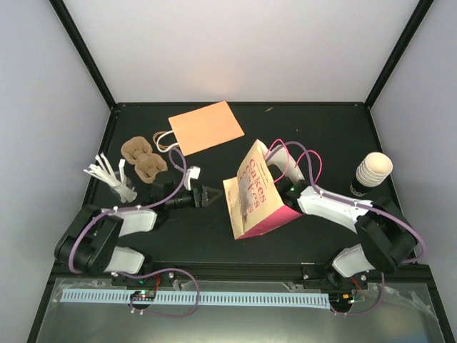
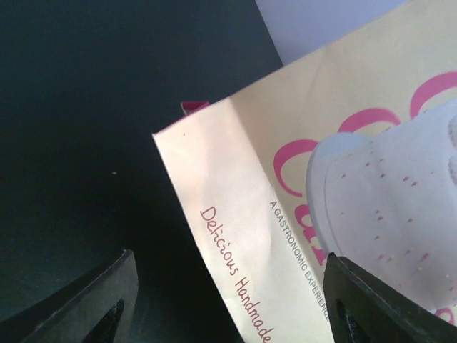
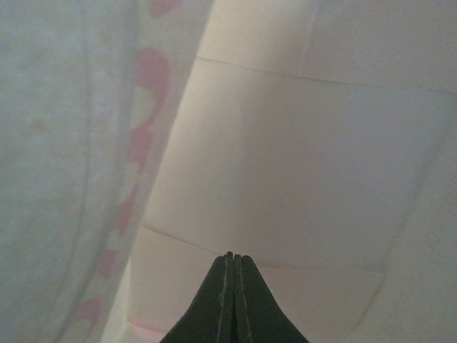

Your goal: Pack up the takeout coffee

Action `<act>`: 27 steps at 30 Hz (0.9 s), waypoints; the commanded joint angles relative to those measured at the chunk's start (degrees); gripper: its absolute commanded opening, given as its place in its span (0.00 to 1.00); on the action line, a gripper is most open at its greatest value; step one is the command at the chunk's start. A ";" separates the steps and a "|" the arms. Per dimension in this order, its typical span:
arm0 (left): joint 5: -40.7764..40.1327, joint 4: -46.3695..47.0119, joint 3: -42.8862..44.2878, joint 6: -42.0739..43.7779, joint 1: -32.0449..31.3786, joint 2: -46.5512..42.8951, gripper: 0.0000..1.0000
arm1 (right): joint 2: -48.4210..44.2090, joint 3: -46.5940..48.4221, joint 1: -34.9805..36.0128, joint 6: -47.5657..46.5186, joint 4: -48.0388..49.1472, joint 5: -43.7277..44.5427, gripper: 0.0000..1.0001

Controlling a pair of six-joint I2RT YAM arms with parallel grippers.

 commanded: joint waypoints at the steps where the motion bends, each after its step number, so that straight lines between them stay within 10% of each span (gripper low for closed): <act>1: -8.20 -11.25 -0.22 3.91 0.32 -7.34 0.77 | 0.99 2.61 -0.16 -2.15 -4.01 4.10 0.01; 8: -15.81 -25.52 1.98 7.45 0.40 -18.89 0.98 | 2.10 7.16 2.19 -3.13 -9.00 7.97 0.01; 27: -21.98 -37.33 4.04 5.93 0.67 -35.17 0.99 | -0.71 23.13 8.04 -4.16 -24.92 19.47 0.01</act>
